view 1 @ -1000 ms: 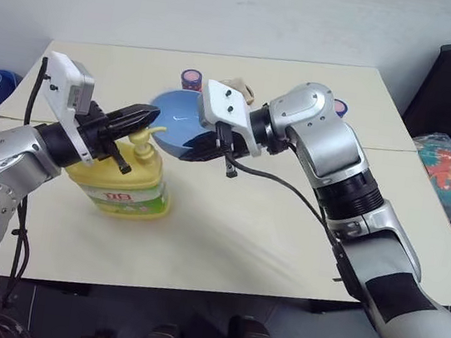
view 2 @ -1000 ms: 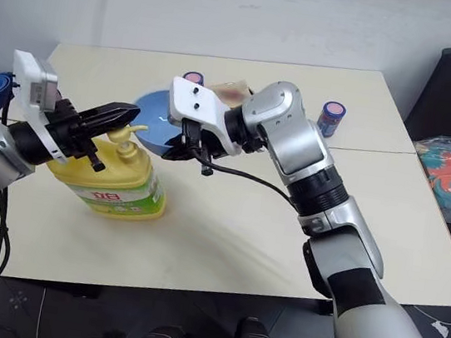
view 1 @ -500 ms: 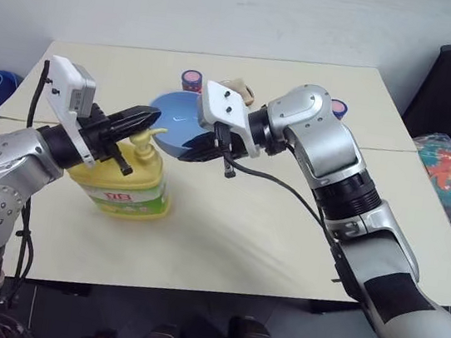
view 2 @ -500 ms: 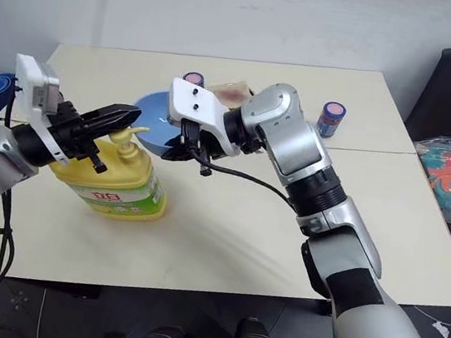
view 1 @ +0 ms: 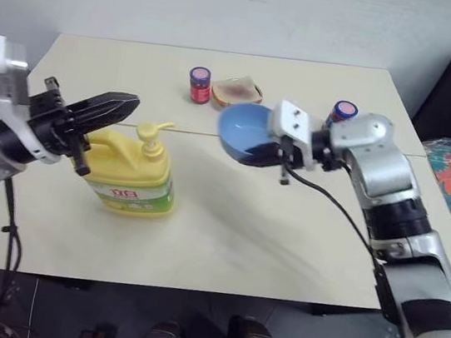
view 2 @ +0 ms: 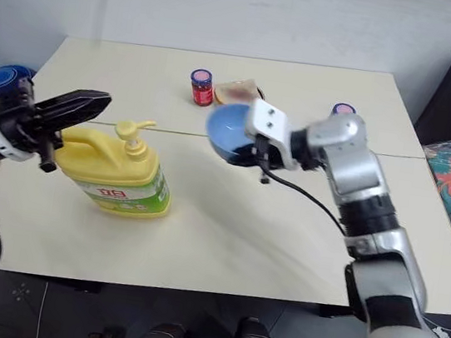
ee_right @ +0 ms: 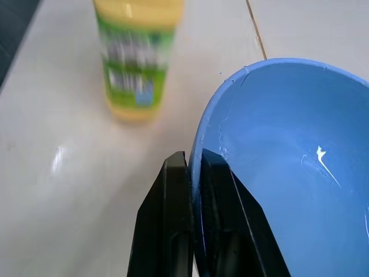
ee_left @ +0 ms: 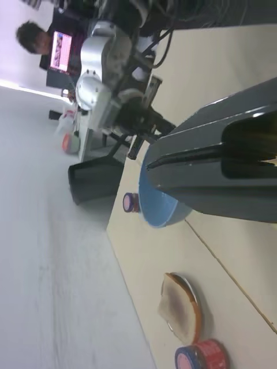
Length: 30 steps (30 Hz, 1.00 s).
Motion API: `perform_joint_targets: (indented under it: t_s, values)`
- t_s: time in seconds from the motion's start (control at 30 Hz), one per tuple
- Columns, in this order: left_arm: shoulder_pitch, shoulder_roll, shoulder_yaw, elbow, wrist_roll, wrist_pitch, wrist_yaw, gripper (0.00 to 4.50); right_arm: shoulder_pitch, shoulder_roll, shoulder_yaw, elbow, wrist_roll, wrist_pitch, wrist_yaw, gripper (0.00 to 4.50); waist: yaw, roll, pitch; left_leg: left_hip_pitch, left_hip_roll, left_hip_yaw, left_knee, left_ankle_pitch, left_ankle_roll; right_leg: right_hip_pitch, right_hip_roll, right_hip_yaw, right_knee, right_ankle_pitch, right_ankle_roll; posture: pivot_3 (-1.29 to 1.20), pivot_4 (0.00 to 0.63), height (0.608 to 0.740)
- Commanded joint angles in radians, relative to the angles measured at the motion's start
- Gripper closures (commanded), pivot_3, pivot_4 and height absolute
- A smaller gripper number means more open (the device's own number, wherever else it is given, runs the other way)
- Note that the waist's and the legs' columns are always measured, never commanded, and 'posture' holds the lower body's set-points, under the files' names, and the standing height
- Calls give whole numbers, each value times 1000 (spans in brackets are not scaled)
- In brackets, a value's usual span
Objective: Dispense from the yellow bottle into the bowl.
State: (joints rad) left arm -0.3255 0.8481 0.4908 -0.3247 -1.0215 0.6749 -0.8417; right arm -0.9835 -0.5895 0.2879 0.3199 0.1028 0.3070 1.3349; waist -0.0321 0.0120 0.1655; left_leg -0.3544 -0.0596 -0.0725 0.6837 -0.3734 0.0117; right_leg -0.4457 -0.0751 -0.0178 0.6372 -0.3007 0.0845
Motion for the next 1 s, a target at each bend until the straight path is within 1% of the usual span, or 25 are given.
perform_joint_targets:
  t_s: [0.03,0.1,0.17,0.2,0.3,0.37,0.43,0.53,0.57,0.6,0.67,0.7,0.77,0.8,0.83,0.87,0.93,0.97,1.0]
  values:
    - [80,37,12,-91,-49,37,-80,4476,65,-65,-37,-27,-15,-43,-6,4500,0,0,0,0,0,0,0,0,0,0,0,0,0,0,0,0,150,740]
    - [164,28,-5,-155,-49,48,-89,4476,157,-105,-51,-13,-23,-61,-25,4500,2,0,0,0,1,0,0,0,0,0,0,0,0,0,0,0,150,740]
    - [205,9,-13,-193,-67,56,-64,4476,211,-129,-59,0,-28,-87,-28,4500,5,0,0,0,0,0,0,0,0,0,0,1,0,0,0,0,150,740]
    - [229,9,-24,-209,-42,43,-69,4476,228,-133,-66,22,-34,-127,-40,4500,6,-1,0,0,0,0,1,0,0,0,0,1,0,0,0,0,150,740]
    - [318,12,-66,-227,98,-37,-106,4476,281,-136,-91,110,-46,-282,-79,4500,4,0,0,1,0,2,1,0,0,0,0,2,-1,0,0,0,150,740]
    - [368,-13,-93,-194,193,-122,-122,4476,312,-130,-113,184,-38,-395,-93,4500,4,0,0,2,0,3,0,0,0,0,1,3,-1,0,0,0,150,740]
    - [408,-43,-108,-145,266,-196,-134,4476,350,-121,-145,237,-2,-470,-69,4500,5,0,0,2,1,3,0,0,0,0,1,3,-1,0,0,0,150,740]
    - [427,-65,-124,-96,362,-287,-128,4476,391,-114,-186,265,41,-521,-46,4500,8,-1,1,2,1,3,0,0,0,1,1,2,-2,0,0,0,150,740]
    - [431,-65,-131,-87,384,-304,-130,4500,399,-108,-203,269,57,-546,-40,3853,9,-1,1,1,1,3,0,0,0,1,1,2,-2,0,0,0,150,740]
    - [440,-65,-137,-85,391,-308,-137,4308,422,-109,-219,250,86,-539,-23,3616,9,-1,1,1,0,3,1,0,0,1,1,2,-2,0,0,0,150,740]
    - [454,-80,-139,-81,399,-327,-136,3899,464,-104,-267,199,153,-532,-7,2952,12,-1,1,2,0,3,1,0,1,2,0,2,-2,0,0,0,150,740]
    - [468,-87,-135,-75,405,-338,-135,3554,489,-100,-295,159,196,-531,2,2517,12,0,1,2,1,2,1,0,1,2,0,2,-2,0,0,0,150,740]
    - [506,-104,-119,-46,416,-366,-145,2970,552,-88,-365,48,305,-475,-6,1881,14,0,1,2,1,2,1,0,1,2,0,2,-2,0,0,0,150,740]
    - [527,-117,-108,-20,430,-393,-148,2561,589,-81,-398,-12,354,-454,-17,1381,15,0,1,2,1,2,0,0,1,2,0,2,-2,0,0,0,150,740]
    - [551,-124,-97,4,435,-410,-156,2251,638,-79,-425,-81,399,-417,-30,1054,15,0,0,2,1,2,0,0,1,2,0,2,-2,0,0,0,150,740]
    - [570,-135,-86,25,447,-440,-162,2007,688,-78,-448,-145,428,-400,-43,788,16,0,0,2,1,2,0,0,1,2,0,2,-2,0,0,0,150,740]
    - [601,-153,-68,57,468,-489,-163,1348,788,-75,-487,-268,472,-359,-79,56,25,0,1,2,2,2,0,0,1,2,1,2,-2,0,0,0,150,740]
    - [614,-164,-56,65,479,-500,-144,1135,840,-68,-504,-322,479,-368,-93,0,31,0,1,2,2,2,0,0,1,2,1,2,-2,0,0,0,150,740]
    - [623,-172,-50,72,495,-512,-124,826,884,-65,-515,-365,486,-366,-105,0,33,0,0,2,1,2,0,0,1,2,0,2,-2,0,0,0,150,740]
